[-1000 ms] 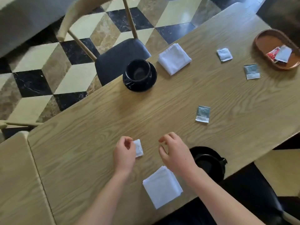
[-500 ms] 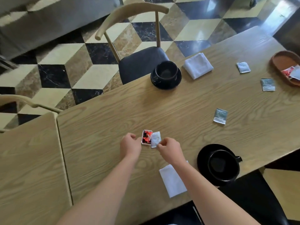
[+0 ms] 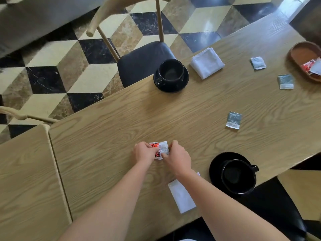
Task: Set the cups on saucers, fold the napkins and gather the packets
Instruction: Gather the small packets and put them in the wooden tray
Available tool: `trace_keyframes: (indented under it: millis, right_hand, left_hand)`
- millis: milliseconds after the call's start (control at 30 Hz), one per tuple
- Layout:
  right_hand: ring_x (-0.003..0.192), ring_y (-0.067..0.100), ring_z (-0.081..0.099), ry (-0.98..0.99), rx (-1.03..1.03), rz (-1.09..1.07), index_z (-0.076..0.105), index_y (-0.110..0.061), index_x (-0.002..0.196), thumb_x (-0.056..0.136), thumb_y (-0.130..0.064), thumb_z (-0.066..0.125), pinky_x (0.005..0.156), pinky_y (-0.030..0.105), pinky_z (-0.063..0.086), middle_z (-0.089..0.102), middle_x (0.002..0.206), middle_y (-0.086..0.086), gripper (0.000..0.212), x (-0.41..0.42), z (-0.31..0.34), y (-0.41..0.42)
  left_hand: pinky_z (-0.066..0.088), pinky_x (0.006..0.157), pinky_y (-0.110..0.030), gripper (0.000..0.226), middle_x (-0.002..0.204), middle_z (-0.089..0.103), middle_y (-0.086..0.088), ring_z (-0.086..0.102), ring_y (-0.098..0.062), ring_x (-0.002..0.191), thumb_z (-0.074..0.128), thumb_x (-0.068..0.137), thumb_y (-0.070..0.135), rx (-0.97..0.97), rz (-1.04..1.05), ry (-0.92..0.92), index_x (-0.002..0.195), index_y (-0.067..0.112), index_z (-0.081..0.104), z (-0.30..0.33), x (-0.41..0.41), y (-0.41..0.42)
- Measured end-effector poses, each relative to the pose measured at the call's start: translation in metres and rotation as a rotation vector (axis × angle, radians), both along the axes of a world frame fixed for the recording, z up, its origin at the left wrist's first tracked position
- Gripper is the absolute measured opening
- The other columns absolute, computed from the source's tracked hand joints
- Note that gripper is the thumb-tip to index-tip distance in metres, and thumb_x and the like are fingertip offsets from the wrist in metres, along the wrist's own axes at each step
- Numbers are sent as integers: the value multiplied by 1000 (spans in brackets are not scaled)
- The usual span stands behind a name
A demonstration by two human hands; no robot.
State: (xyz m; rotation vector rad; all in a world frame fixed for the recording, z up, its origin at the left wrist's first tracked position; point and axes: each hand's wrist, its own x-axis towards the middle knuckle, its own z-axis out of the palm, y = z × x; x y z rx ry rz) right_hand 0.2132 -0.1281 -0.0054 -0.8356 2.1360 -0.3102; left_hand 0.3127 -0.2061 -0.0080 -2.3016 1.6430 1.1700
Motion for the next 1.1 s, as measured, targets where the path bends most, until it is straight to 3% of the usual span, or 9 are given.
trace_keyframes:
  millis: [233, 300, 400, 533, 633, 733, 867, 1000, 1100]
  right_hand:
    - [94, 30, 63, 50, 31, 70, 48, -14, 97, 90, -40, 66, 68, 34, 39, 63, 101, 5, 32, 5, -6, -5]
    - [92, 30, 61, 47, 23, 88, 51, -13, 94, 92, -34, 61, 68, 33, 38, 58, 101, 5, 22, 8, -6, -4]
    - [84, 29, 58, 23, -46, 86, 55, -13, 92, 95, -24, 52, 66, 33, 38, 46, 96, 1, 12, 15, -7, -3]
    - [77, 20, 53, -115, -155, -71, 47, -17, 83, 92, -18, 54, 66, 32, 38, 53, 86, -4, 11, 17, -8, 5]
    - [71, 14, 56, -302, -175, -245, 52, -17, 83, 90, -22, 60, 61, 30, 44, 60, 79, -7, 12, 15, 0, 9]
    - [67, 14, 54, -496, -226, -403, 56, -10, 89, 87, -20, 67, 62, 35, 50, 63, 83, -1, 16, 8, 13, 16]
    - [55, 6, 55, -735, -309, -604, 62, -11, 101, 88, -12, 68, 47, 21, 37, 67, 82, -1, 14, -5, 40, 32]
    - [53, 5, 52, -866, -333, -634, 64, -15, 93, 93, -18, 66, 48, 20, 33, 63, 70, -7, 4, -9, 73, 57]
    - [56, 5, 52, -847, -305, -573, 65, -14, 94, 98, -25, 60, 52, 21, 31, 62, 72, -6, 12, -1, 94, 76]
  left_hand:
    - [48, 81, -40, 37, 100, 63, -5, 59, -28, 97, 81, 77, 26, -85, 47, 17, 93, 14, 49, 3, 2, 9]
    - [49, 82, -40, 36, 102, 65, -6, 60, -29, 98, 80, 77, 27, -66, 67, 10, 93, 14, 51, 3, 0, 9]
    - [48, 77, -34, 29, 103, 69, -7, 64, -28, 96, 80, 75, 24, -36, 98, 18, 78, 20, 52, 1, -1, 8]
    - [52, 90, -40, 27, 103, 69, -5, 64, -25, 100, 84, 67, 30, 26, 63, 32, 81, 18, 64, -3, 5, 11]
    - [55, 77, -38, 24, 94, 70, -7, 66, -23, 84, 80, 70, 20, 48, 120, 222, 83, 10, 63, 1, 10, 18]
    - [49, 60, -31, 22, 80, 66, -11, 60, -19, 67, 78, 79, 11, 95, 197, 491, 84, 9, 57, 13, 17, 24]
    - [46, 73, -41, 19, 84, 65, -16, 60, -26, 78, 77, 85, 11, 205, 315, 762, 88, 7, 59, 38, 23, 32]
    - [44, 63, -35, 16, 76, 57, -8, 55, -22, 69, 64, 93, 6, 268, 312, 839, 84, 12, 51, 62, 22, 43]
    - [52, 57, -35, 17, 69, 58, -8, 59, -21, 63, 54, 95, 3, 382, 324, 967, 81, 10, 49, 80, 15, 53]
